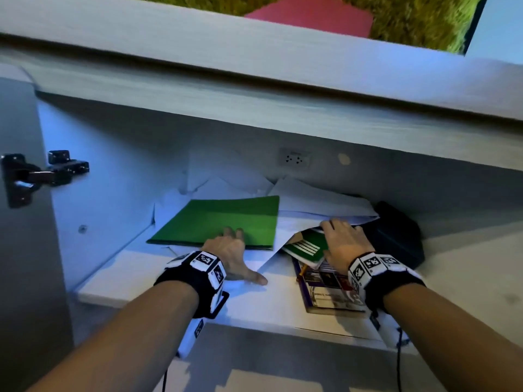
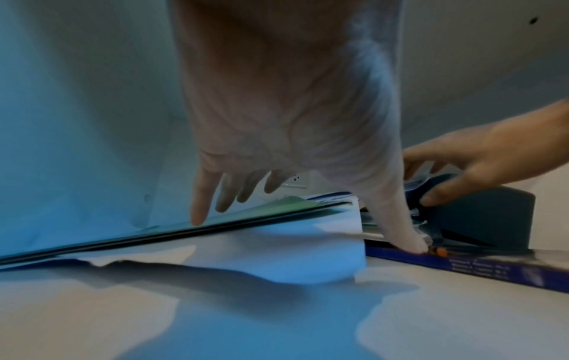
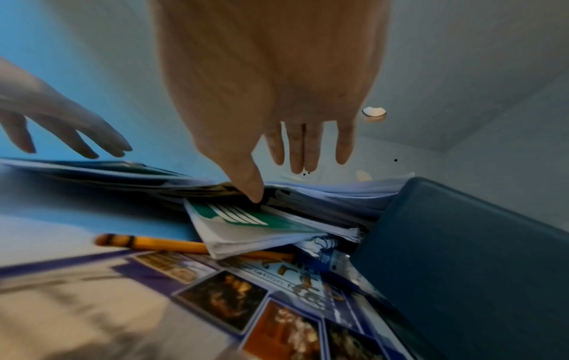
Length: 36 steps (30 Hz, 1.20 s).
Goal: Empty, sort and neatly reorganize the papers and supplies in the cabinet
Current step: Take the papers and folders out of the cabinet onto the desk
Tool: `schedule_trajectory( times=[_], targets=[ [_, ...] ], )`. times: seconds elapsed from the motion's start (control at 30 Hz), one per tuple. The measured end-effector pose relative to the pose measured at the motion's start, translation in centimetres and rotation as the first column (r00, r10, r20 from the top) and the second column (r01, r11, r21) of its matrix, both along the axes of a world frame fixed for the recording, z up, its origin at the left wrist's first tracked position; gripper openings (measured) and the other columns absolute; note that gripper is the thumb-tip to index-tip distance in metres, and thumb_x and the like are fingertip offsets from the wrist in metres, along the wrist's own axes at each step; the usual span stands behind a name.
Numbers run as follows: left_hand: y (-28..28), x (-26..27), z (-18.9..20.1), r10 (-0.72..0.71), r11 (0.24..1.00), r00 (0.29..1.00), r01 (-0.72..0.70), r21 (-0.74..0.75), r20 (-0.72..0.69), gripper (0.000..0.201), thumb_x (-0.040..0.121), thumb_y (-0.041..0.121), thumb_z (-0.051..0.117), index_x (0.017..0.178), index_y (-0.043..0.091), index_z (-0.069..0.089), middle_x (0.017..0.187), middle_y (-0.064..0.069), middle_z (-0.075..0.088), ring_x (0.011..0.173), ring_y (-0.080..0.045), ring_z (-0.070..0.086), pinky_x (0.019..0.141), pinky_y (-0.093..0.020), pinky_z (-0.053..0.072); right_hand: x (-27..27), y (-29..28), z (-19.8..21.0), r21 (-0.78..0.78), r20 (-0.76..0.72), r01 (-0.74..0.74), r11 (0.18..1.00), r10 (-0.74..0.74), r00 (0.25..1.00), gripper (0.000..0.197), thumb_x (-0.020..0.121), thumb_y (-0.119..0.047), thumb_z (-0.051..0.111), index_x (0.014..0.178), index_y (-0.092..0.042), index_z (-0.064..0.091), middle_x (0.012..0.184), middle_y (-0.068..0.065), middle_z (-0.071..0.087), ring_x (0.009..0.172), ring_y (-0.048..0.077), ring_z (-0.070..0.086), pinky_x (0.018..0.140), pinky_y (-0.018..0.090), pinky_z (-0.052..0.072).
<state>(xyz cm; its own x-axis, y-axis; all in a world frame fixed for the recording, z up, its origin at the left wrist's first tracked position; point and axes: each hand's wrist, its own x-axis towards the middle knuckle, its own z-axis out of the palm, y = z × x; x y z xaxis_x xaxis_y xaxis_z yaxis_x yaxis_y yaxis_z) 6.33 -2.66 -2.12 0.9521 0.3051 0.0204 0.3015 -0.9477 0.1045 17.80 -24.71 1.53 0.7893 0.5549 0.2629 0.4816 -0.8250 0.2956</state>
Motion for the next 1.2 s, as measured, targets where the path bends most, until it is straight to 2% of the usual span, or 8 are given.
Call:
schedule_trajectory(
  times=[0.17, 0.33, 0.43, 0.57, 0.67, 0.93, 1.1, 1.2],
  targets=[
    [0.7, 3.4, -1.6, 0.034, 0.997, 0.992, -0.042, -0.064, -0.12, 0.131, 0.065, 0.077, 0.065, 0.155, 0.017, -0.007, 0.16, -0.017, 0.007, 0.145, -0.039, 0.021, 0.114, -0.05, 0.031, 4.7, 1.7, -0.5, -0.047, 0.142, 0.052, 0.998, -0.044, 0.989, 0.069, 0.08, -0.02, 0.062, 0.14, -0.012, 0.03, 0.14, 0.011, 0.038, 0.126, 0.029, 0.039, 0.099, 0.043, 0.038],
    [1.0, 4.6, -1.9, 0.034, 0.982, 0.991, -0.057, -0.18, -0.127, 0.111, 0.07, 0.061, 0.073, 0.152, 0.018, 0.012, 0.151, -0.015, 0.031, 0.135, -0.035, 0.039, 0.107, -0.043, 0.04, 8.3, 3.6, -1.3, -0.077, 0.141, 0.091, 0.993, -0.079, 0.987, 0.075, 0.083, -0.02, 0.06, 0.145, -0.011, 0.02, 0.142, 0.012, 0.034, 0.13, 0.03, 0.035, 0.104, 0.047, 0.033],
    [1.2, 4.8, -2.2, 0.007, 0.986, 0.991, -0.028, -0.164, -0.131, 0.102, 0.066, 0.062, 0.073, 0.144, 0.021, 0.022, 0.139, -0.013, 0.04, 0.123, -0.035, 0.048, 0.099, -0.043, 0.045, 9.7, 4.6, -1.7, -0.083, 0.154, 0.094, 0.992, -0.08, 0.985, 0.065, 0.088, -0.019, 0.053, 0.144, -0.011, 0.022, 0.139, 0.013, 0.037, 0.128, 0.031, 0.037, 0.103, 0.047, 0.034],
    [1.9, 4.8, -2.8, -0.001, 0.981, 0.993, -0.021, -0.193, -0.117, 0.112, 0.061, 0.064, 0.074, 0.149, 0.027, 0.015, 0.147, -0.012, 0.035, 0.13, -0.035, 0.043, 0.104, -0.048, 0.043, 11.0, 5.7, -1.4, -0.101, 0.086, 0.091, 0.991, -0.082, 0.993, 0.065, 0.093, -0.028, 0.052, 0.148, -0.017, 0.019, 0.143, 0.012, 0.036, 0.129, 0.032, 0.039, 0.105, 0.049, 0.034],
    [2.3, 4.5, -2.6, -0.005, 0.973, 0.992, -0.023, -0.229, -0.122, 0.116, 0.064, 0.06, 0.077, 0.153, 0.029, 0.009, 0.152, -0.009, 0.03, 0.135, -0.033, 0.04, 0.107, -0.046, 0.041, 11.2, 5.8, -0.7, -0.136, 0.025, 0.049, 0.99, -0.046, 0.999, 0.072, 0.09, -0.04, 0.055, 0.149, -0.02, 0.019, 0.144, 0.01, 0.038, 0.129, 0.031, 0.042, 0.103, 0.042, 0.037],
    [2.7, 2.5, -1.5, -0.002, 0.963, 0.994, -0.028, -0.266, -0.112, 0.119, 0.072, 0.037, 0.073, 0.155, 0.017, -0.01, 0.16, -0.013, 0.014, 0.142, -0.033, 0.03, 0.109, -0.037, 0.039, 6.1, 6.7, 1.4, -0.313, 0.205, -0.02, 0.949, 0.089, 0.975, 0.039, 0.098, -0.019, 0.036, 0.137, -0.013, 0.036, 0.128, 0.009, 0.057, 0.116, 0.028, 0.055, 0.091, 0.036, 0.041],
    [1.2, 0.0, -2.1, -0.024, 0.972, 1.0, 0.021, -0.232, -0.008, 0.148, 0.056, 0.068, 0.08, 0.153, 0.008, -0.014, 0.155, -0.019, 0.018, 0.14, -0.038, 0.029, 0.111, -0.047, 0.037, 1.4, 6.7, 1.5, -0.343, 0.247, -0.13, 0.93, 0.222, 0.943, 0.036, 0.097, -0.009, 0.033, 0.132, -0.009, 0.041, 0.122, 0.009, 0.061, 0.11, 0.027, 0.06, 0.082, 0.035, 0.046],
    [0.5, -0.9, -2.8, 0.007, 0.989, 0.995, 0.007, -0.147, 0.095, 0.148, 0.054, 0.07, 0.08, 0.153, 0.008, -0.011, 0.146, -0.018, 0.026, 0.131, -0.038, 0.036, 0.105, -0.049, 0.042, -1.5, 6.6, 0.9, -0.331, 0.196, -0.189, 0.925, 0.263, 0.945, 0.033, 0.096, -0.009, 0.035, 0.127, -0.008, 0.043, 0.12, 0.01, 0.061, 0.108, 0.027, 0.06, 0.077, 0.034, 0.045]
  ],
)
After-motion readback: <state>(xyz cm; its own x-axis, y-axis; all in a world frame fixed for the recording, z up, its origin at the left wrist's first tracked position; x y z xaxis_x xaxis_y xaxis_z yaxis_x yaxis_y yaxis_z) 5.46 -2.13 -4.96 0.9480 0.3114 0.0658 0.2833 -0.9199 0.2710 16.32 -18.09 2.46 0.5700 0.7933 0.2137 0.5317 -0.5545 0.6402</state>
